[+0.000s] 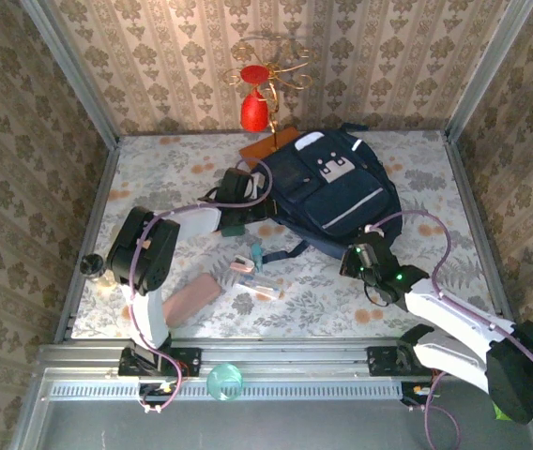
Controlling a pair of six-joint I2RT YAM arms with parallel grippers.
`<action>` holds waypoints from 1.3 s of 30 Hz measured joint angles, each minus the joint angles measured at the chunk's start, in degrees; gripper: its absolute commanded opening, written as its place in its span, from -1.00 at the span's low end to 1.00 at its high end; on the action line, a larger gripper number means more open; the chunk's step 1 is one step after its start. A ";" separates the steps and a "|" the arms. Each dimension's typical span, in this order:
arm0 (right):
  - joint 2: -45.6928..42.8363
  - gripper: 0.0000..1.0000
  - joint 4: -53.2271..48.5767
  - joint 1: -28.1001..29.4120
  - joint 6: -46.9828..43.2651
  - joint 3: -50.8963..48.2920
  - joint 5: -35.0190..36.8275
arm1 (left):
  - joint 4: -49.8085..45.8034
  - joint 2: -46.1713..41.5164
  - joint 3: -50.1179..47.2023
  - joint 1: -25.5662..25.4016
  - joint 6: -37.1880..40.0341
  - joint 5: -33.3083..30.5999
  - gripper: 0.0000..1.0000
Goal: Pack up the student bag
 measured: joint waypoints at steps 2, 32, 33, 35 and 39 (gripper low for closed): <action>0.11 -1.00 0.09 0.02 -0.24 0.79 -2.40 | -0.02 0.33 0.44 0.72 1.90 0.11 -0.69; 6.05 -1.00 -2.80 -0.11 -7.67 10.01 -21.14 | 8.63 -15.85 -13.68 -14.62 69.07 0.90 0.33; 6.08 -1.00 -2.80 -0.17 -7.78 10.01 -21.31 | 8.61 -15.23 -13.68 -14.67 70.71 0.90 0.32; 6.23 -1.00 -2.80 -0.35 -7.80 10.01 -21.79 | 8.59 -14.03 -13.60 -14.75 73.40 0.79 0.31; 6.82 -1.00 -2.80 -0.44 -7.80 10.01 -22.58 | 7.89 -11.13 -12.22 -16.04 77.66 -0.15 0.26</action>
